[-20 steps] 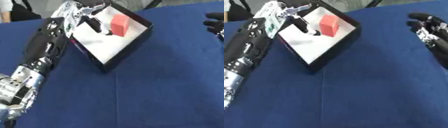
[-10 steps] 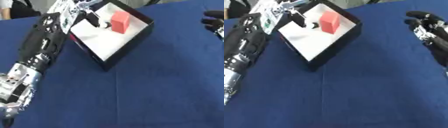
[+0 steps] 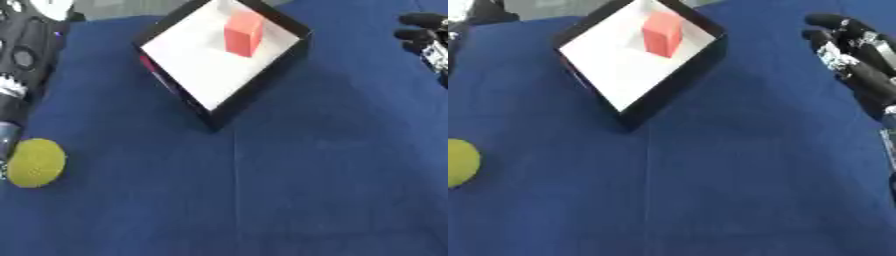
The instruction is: Pick up objects on the table and place them in the box.
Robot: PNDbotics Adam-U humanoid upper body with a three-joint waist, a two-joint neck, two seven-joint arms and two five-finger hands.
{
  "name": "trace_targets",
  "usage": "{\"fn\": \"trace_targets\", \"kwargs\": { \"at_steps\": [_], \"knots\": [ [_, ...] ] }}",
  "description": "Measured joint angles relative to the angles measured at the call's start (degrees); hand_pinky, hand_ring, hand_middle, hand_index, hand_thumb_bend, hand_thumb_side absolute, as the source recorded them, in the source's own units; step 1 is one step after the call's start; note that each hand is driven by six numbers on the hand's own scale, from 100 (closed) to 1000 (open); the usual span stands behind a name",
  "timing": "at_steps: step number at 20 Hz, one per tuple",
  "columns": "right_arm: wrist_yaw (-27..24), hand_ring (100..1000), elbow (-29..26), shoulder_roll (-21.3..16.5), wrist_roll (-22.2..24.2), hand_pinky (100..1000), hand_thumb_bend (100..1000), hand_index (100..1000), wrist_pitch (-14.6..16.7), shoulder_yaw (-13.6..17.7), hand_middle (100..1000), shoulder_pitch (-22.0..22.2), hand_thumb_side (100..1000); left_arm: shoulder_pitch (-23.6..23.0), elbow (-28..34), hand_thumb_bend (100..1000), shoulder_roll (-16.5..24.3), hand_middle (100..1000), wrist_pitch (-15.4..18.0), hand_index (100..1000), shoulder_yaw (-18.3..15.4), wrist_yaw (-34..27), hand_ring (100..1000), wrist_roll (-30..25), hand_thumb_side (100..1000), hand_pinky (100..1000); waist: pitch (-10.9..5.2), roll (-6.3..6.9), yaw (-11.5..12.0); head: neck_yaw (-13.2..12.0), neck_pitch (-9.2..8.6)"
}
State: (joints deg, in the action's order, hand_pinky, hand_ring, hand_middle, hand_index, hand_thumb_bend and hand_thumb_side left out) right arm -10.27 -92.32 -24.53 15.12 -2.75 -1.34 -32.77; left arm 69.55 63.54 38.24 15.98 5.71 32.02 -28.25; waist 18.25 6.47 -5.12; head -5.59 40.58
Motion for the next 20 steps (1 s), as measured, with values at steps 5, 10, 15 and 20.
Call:
{"fn": "trace_targets", "kwargs": {
  "at_steps": [5, 10, 15, 20],
  "knots": [
    [0.0, 932, 0.2, -0.9, -0.7, 1000, 100, 862, 0.3, 0.6, 924, 0.9, 470, -6.9, 11.1, 305, 8.5, 845, -2.8, 905, -0.2, -10.9, 854, 0.5, 207, 868, 0.00, -0.02, 1.5, 1.8, 0.94],
    [0.0, 933, 0.4, -1.4, -1.3, 1000, 100, 862, 0.7, 1.0, 924, 1.1, 470, -15.9, 23.1, 327, 16.1, 849, -6.0, 909, 0.4, -17.8, 858, 2.0, 226, 872, -0.85, -0.04, 2.1, 3.4, 1.14],
    [-0.1, 933, 0.4, -2.0, -1.7, 1000, 100, 862, 0.9, 1.2, 924, 1.1, 470, -29.1, 34.8, 329, 24.1, 849, -9.0, 909, 0.2, -22.1, 859, 4.7, 267, 872, -1.64, -0.27, 2.9, 4.2, 1.34],
    [-0.1, 932, 0.4, -2.0, -1.9, 1000, 100, 861, 1.1, 1.3, 924, 1.1, 470, -41.6, 43.3, 315, 29.6, 852, -12.7, 908, -1.2, -23.5, 862, 8.6, 331, 875, -1.64, -0.92, 3.7, 4.7, 1.47]
  ]
}}
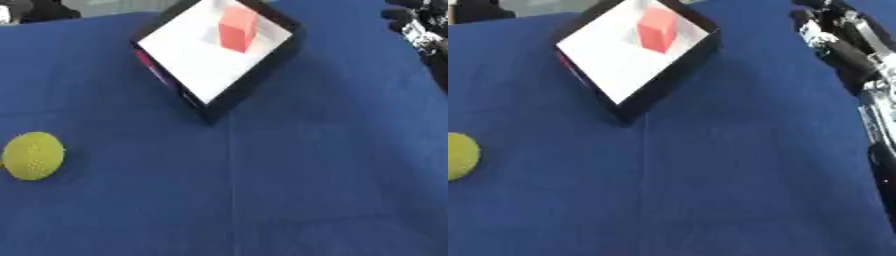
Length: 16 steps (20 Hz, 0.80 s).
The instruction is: Pick up objects on the table and place them in the box.
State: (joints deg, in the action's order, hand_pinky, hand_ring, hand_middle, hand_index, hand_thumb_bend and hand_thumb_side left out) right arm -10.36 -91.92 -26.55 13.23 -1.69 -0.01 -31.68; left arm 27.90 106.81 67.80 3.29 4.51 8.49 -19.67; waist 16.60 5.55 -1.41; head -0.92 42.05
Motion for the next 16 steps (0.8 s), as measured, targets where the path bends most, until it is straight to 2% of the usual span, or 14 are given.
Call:
{"fn": "trace_targets", "kwargs": {
  "at_steps": [2, 7, 10, 16],
  "knots": [
    [0.0, 932, 0.0, 0.0, -0.1, 1000, 100, 861, 0.1, 0.0, 924, 0.0, 470, -3.7, 2.3, 298, 0.9, 849, -1.0, 907, -0.2, 0.0, 860, 0.9, 393, 873, 0.00, -0.39, 0.2, 0.1, -0.11],
    [0.0, 933, 0.1, 0.0, -0.2, 1000, 100, 861, 0.2, 0.0, 924, 0.0, 470, -9.2, 4.1, 349, 1.3, 860, -2.8, 906, -0.1, 1.6, 872, -0.4, 452, 885, 0.00, -1.04, 0.4, 0.1, -0.47],
    [0.0, 932, 0.3, 0.0, -0.2, 1000, 100, 860, 0.3, 0.0, 924, 0.4, 470, -11.3, 2.5, 416, 1.3, 864, -3.6, 907, 0.4, 3.7, 879, -1.9, 463, 893, 0.00, -1.32, 0.4, -0.2, -0.47],
    [0.0, 932, 0.3, 0.0, -0.3, 1000, 100, 860, 0.3, 0.0, 924, 0.5, 470, -14.4, -4.1, 462, 0.9, 867, -3.4, 908, 2.1, 9.8, 885, -4.0, 533, 902, 0.00, -1.62, 0.3, -0.7, -0.48]
  ]
}}
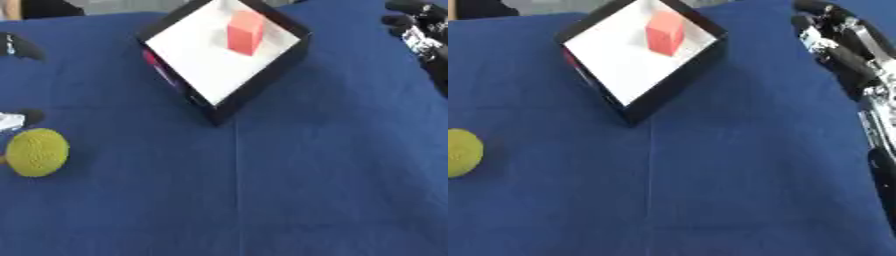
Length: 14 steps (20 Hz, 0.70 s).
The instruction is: Pick up objects on the table and place them in the box.
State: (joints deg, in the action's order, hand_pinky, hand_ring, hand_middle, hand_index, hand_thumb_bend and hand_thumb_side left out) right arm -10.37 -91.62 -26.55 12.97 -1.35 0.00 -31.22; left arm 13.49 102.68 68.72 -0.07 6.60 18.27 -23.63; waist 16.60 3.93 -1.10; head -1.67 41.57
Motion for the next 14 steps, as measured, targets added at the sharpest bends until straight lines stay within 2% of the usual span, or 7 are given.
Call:
{"fn": "trace_targets", "kwargs": {
  "at_steps": [6, 14],
  "knots": [
    [0.0, 932, 0.0, 0.0, 0.1, 1000, 100, 859, 0.2, 0.0, 924, 0.0, 470, 0.2, -6.6, 516, -2.1, 865, 0.6, 912, 1.5, 3.1, 886, -1.0, 589, 905, 0.00, -0.41, -0.2, -0.5, -0.01],
    [0.0, 932, 0.0, 0.3, 0.3, 1000, 100, 859, 0.1, -0.1, 924, -0.2, 470, 5.4, -13.7, 548, -6.4, 866, 2.6, 910, 4.5, 5.9, 890, -3.3, 631, 910, 0.02, -0.53, -1.1, -1.5, 0.00]
  ]
}}
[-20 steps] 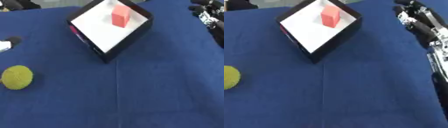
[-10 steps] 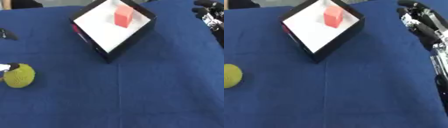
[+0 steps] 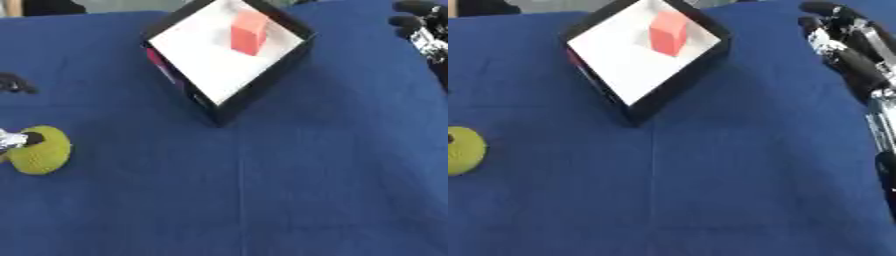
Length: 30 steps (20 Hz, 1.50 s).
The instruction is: Pick up objects on the table and place them in the box.
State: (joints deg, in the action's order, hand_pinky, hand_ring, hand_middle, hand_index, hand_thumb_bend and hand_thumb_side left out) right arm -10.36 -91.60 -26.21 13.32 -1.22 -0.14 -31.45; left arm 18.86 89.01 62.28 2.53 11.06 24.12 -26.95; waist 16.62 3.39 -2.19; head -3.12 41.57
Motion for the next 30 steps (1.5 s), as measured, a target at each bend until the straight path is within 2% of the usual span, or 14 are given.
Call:
{"fn": "trace_targets", "kwargs": {
  "at_steps": [1, 3, 7, 12, 14, 16, 18, 19, 20, 21, 22, 26, 28, 30],
  "knots": [
    [0.0, 932, 0.0, 0.1, 0.0, 1000, 100, 858, 0.0, -0.1, 924, 0.0, 471, 0.4, -0.8, 584, -0.4, 868, 0.3, 910, 0.4, 0.5, 893, -0.5, 625, 914, 0.01, 0.00, -0.1, -0.1, 0.00],
    [0.0, 932, 0.0, 0.2, 0.1, 1000, 100, 858, -0.1, -0.1, 924, -0.1, 470, 1.0, -2.1, 596, -1.1, 872, 0.9, 911, 1.3, 1.8, 897, -1.5, 648, 919, 0.03, 0.00, -0.2, -0.4, 0.00],
    [0.0, 932, 0.0, 0.2, 0.1, 1000, 100, 858, -0.1, -0.2, 925, -0.1, 470, 1.4, -3.9, 610, -1.4, 873, 2.0, 911, 2.4, 4.3, 899, -3.1, 628, 921, 0.04, 0.00, -0.3, -1.1, 0.02],
    [0.0, 932, 0.0, 0.4, 0.1, 1000, 100, 858, -0.1, -0.2, 925, 0.0, 470, 1.8, -5.1, 534, -2.3, 860, 2.5, 885, 3.4, 5.4, 889, -3.8, 618, 910, 0.04, 0.00, -0.2, -1.4, 0.02],
    [0.0, 932, 0.0, 0.4, 0.1, 1000, 100, 858, -0.2, -0.2, 925, 0.0, 470, 1.8, -5.2, 498, -2.6, 847, 2.7, 815, 3.9, 5.4, 881, -4.3, 618, 903, 0.04, 0.00, -0.2, -1.5, 0.02],
    [0.0, 933, 0.0, 0.4, 0.1, 1000, 100, 858, -0.2, -0.2, 925, 0.0, 470, 1.4, -4.9, 468, -2.8, 834, 2.8, 777, 4.0, 5.0, 872, -5.0, 576, 894, 0.04, 0.00, -0.2, -1.5, 0.03],
    [0.0, 933, 0.0, 0.4, 0.1, 1000, 100, 858, -0.2, -0.2, 925, 0.0, 470, 0.9, -4.2, 415, -2.8, 815, 2.8, 740, 4.0, 4.4, 861, -5.5, 449, 885, 0.04, 0.00, -0.1, -1.5, 0.04],
    [0.0, 933, 0.0, 0.4, 0.1, 1000, 100, 858, -0.2, -0.2, 925, 0.0, 470, 0.6, -3.7, 375, -2.8, 801, 2.6, 718, 3.9, 4.1, 853, -5.7, 341, 880, 0.04, 0.00, -0.1, -1.5, 0.04],
    [0.0, 933, 0.0, 0.4, 0.1, 1000, 100, 858, -0.2, -0.2, 925, 0.1, 470, 0.4, -3.2, 370, -2.8, 794, 2.5, 707, 3.9, 3.8, 850, -5.8, 283, 877, 0.04, 0.00, -0.1, -1.5, 0.04],
    [0.0, 933, 0.0, 0.4, 0.1, 1000, 100, 858, -0.2, -0.2, 925, 0.1, 470, 0.2, -2.7, 359, -2.8, 785, 2.2, 692, 3.9, 3.5, 844, -6.0, 162, 872, 0.04, 0.00, 0.0, -1.5, 0.05],
    [0.0, 933, 0.0, 0.4, 0.1, 1000, 100, 858, -0.2, -0.2, 925, 0.2, 470, -0.1, -2.2, 352, -2.8, 778, 1.9, 680, 3.8, 3.1, 839, -6.1, 103, 868, 0.04, 0.00, 0.1, -1.5, 0.07],
    [0.0, 933, 0.2, 0.4, 0.1, 1000, 100, 858, -0.2, -0.2, 925, 0.2, 470, -1.4, 0.1, 356, -2.8, 751, 0.3, 638, 3.1, 1.5, 815, -6.4, 112, 850, 0.04, 0.00, 0.2, -1.5, 0.11],
    [0.1, 933, 0.3, 0.4, 0.1, 1000, 100, 858, -0.2, -0.2, 925, 0.3, 470, -1.9, 1.3, 321, -2.7, 729, -0.5, 615, 2.7, 0.6, 787, -6.3, 100, 819, 0.04, 0.00, 0.3, -1.4, 0.11],
    [0.1, 933, 0.3, 0.4, 0.1, 1000, 100, 858, -0.1, -0.2, 925, 0.3, 470, -2.3, 2.6, 328, -2.5, 709, -1.3, 603, 2.1, 0.1, 764, -5.6, 100, 796, 0.04, 0.01, 0.5, -1.3, 0.11]
  ]
}}
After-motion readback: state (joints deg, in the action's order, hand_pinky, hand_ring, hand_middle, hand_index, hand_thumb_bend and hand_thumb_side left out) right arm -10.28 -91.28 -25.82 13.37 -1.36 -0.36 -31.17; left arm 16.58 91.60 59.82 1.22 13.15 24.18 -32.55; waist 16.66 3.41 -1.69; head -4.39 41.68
